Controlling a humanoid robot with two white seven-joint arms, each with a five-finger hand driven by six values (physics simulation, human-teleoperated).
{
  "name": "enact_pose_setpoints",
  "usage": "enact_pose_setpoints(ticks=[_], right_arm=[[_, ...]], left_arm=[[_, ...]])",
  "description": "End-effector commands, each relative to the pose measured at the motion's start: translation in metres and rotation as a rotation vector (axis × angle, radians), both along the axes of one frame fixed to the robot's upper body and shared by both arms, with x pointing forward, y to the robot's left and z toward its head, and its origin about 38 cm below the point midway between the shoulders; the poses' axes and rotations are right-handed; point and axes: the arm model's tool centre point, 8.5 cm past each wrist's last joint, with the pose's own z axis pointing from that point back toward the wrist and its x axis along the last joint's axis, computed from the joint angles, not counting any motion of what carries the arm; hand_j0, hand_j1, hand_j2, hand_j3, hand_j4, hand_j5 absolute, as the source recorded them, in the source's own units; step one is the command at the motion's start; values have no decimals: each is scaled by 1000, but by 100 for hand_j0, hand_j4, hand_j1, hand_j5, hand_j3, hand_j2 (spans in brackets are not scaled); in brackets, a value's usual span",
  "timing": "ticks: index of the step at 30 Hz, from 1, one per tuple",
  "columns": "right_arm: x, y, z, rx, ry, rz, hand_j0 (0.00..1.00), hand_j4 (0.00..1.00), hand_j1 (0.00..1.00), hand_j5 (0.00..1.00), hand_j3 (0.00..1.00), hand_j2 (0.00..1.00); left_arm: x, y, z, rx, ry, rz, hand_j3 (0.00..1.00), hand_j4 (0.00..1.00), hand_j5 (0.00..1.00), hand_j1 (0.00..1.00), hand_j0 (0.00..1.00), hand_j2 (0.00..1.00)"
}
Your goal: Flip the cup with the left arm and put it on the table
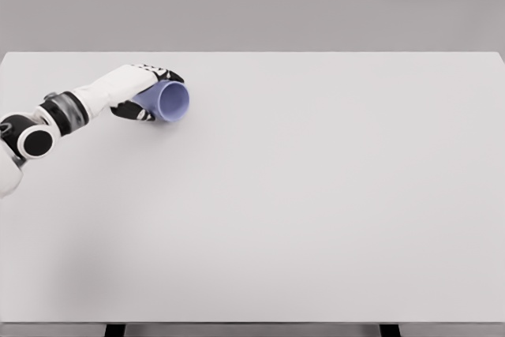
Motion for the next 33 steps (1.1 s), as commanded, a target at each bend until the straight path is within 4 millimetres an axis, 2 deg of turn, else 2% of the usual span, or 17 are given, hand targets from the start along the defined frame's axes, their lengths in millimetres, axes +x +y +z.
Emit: enact_pose_setpoints(ticks=[1,10,17,25,33], right_arm=[[0,0,0,0,0,0,100,100,100,100,100,100],[0,0,0,0,0,0,100,100,100,100,100,100],[0,0,0,0,0,0,100,100,100,100,100,100],[0,0,0,0,0,0,100,100,100,100,100,100],[0,0,0,0,0,0,100,100,100,100,100,100]], left_arm=[[2,2,12,-102,7,18,76,76,76,76,76,76],[2,-2,25,-370,81,43,76,76,76,76,76,76],[-5,-8,25,-573,162,52,76,76,76,76,76,76],[-9,-15,24,-659,201,43,76,76,76,76,76,76],[-17,-21,13,-698,241,39,76,76,76,76,76,76]])
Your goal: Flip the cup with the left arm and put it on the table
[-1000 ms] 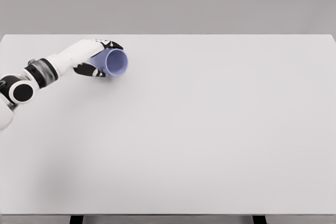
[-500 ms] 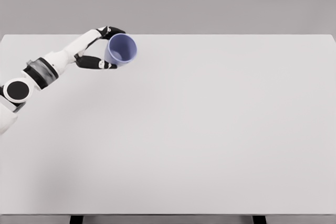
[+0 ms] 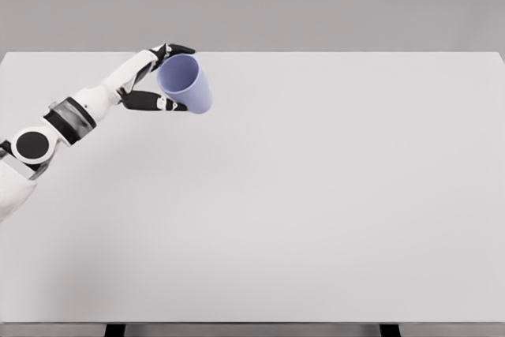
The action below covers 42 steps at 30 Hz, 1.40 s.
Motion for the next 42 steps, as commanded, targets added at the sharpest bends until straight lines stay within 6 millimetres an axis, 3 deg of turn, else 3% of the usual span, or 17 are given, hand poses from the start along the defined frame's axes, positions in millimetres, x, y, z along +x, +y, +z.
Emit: enact_pose_setpoints(ticks=[1,6,26,31,38,42], right_arm=[[0,0,0,0,0,0,100,100,100,100,100,100],[0,0,0,0,0,0,100,100,100,100,100,100],[0,0,0,0,0,0,100,100,100,100,100,100],[0,0,0,0,0,0,100,100,100,100,100,100],[0,0,0,0,0,0,100,100,100,100,100,100],[0,0,0,0,0,0,100,100,100,100,100,100]], left_arm=[[0,-1,2,-13,2,-2,76,76,76,76,76,76],[-3,-2,5,-41,3,-5,77,77,77,77,77,77],[-13,-1,-18,-56,62,5,79,79,79,79,79,79],[-13,-1,-20,-53,65,7,82,82,82,82,82,82],[-16,0,-24,-50,74,7,94,94,94,94,94,94],[-16,0,-24,-50,74,7,94,94,94,94,94,94]])
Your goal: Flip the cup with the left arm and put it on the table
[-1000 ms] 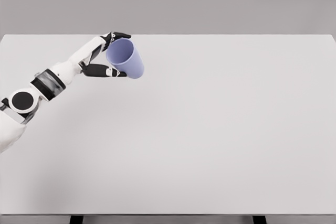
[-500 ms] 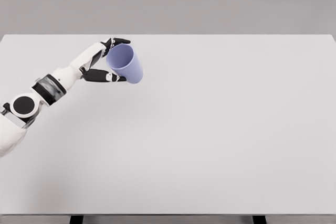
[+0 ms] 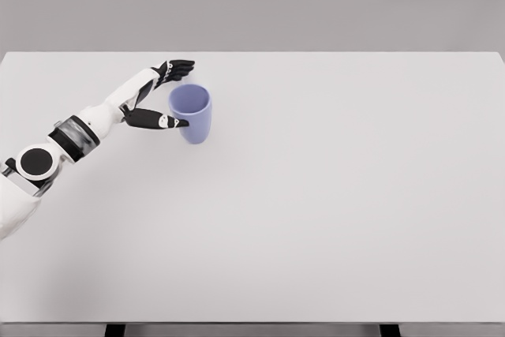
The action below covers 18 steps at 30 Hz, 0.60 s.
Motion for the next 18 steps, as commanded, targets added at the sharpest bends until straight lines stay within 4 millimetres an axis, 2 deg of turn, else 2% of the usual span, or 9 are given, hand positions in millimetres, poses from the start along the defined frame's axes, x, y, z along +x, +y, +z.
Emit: enact_pose_setpoints(ticks=[1,3,13,15,18], right_arm=[[0,0,0,0,0,0,100,100,100,100,100,100],[0,0,0,0,0,0,100,100,100,100,100,100],[0,0,0,0,0,0,100,100,100,100,100,100],[0,0,0,0,0,0,100,100,100,100,100,100],[0,0,0,0,0,0,100,100,100,100,100,100]], left_arm=[[0,0,1,-4,0,0,95,95,95,95,95,95],[0,0,0,-3,1,1,100,100,100,100,100,100],[-1,1,2,4,-5,-4,100,100,100,100,100,100],[-5,-6,5,-6,-12,-26,100,100,100,100,100,100],[-9,-5,9,-2,-21,-36,100,100,100,100,100,100]])
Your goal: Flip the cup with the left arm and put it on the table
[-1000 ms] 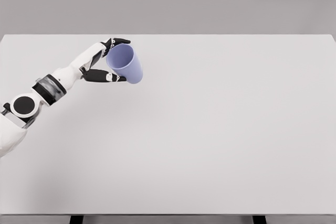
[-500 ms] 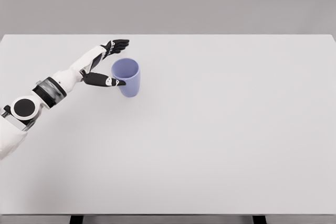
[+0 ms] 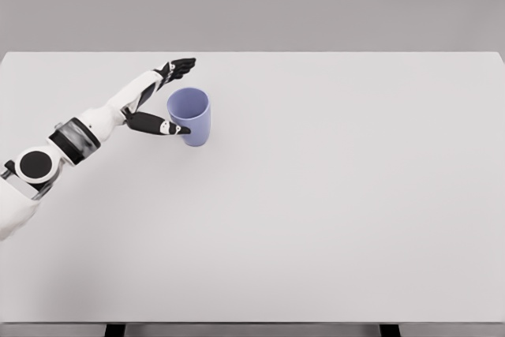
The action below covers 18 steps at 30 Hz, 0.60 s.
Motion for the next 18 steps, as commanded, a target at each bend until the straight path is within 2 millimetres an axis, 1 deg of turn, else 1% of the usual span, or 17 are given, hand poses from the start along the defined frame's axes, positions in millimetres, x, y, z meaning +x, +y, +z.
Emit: enact_pose_setpoints(ticks=[1,3,6,7,8,9,11,12,14,15,18], right_arm=[[0,0,0,0,0,0,100,100,100,100,100,100],[0,0,0,0,0,0,100,100,100,100,100,100],[0,0,0,0,0,0,100,100,100,100,100,100],[0,0,0,0,0,0,100,100,100,100,100,100],[0,0,0,0,0,0,100,100,100,100,100,100],[0,0,0,0,0,0,100,100,100,100,100,100],[0,0,0,0,0,0,100,100,100,100,100,100],[0,0,0,0,0,0,100,100,100,100,100,100],[-1,0,0,0,2,0,100,100,100,100,100,100],[0,0,0,0,0,0,100,100,100,100,100,100],[0,0,0,0,0,0,100,100,100,100,100,100]], left_arm=[[-3,1,7,0,-12,-10,100,100,100,100,100,100],[-5,8,14,7,-27,-7,100,100,100,100,100,100],[-12,25,20,16,-37,14,100,100,100,100,100,100],[-17,37,26,21,-49,31,100,100,100,100,100,100],[-20,44,33,20,-65,39,100,100,100,100,100,100],[-24,51,36,17,-72,52,100,100,100,100,100,100],[-27,58,44,16,-90,66,100,100,100,100,100,100],[-31,68,51,34,-103,77,100,100,100,100,100,100],[-35,82,62,49,-124,97,100,100,100,100,100,100],[-37,90,63,54,-126,114,100,100,100,100,100,100],[-42,105,67,52,-135,153,100,100,100,100,100,100]])
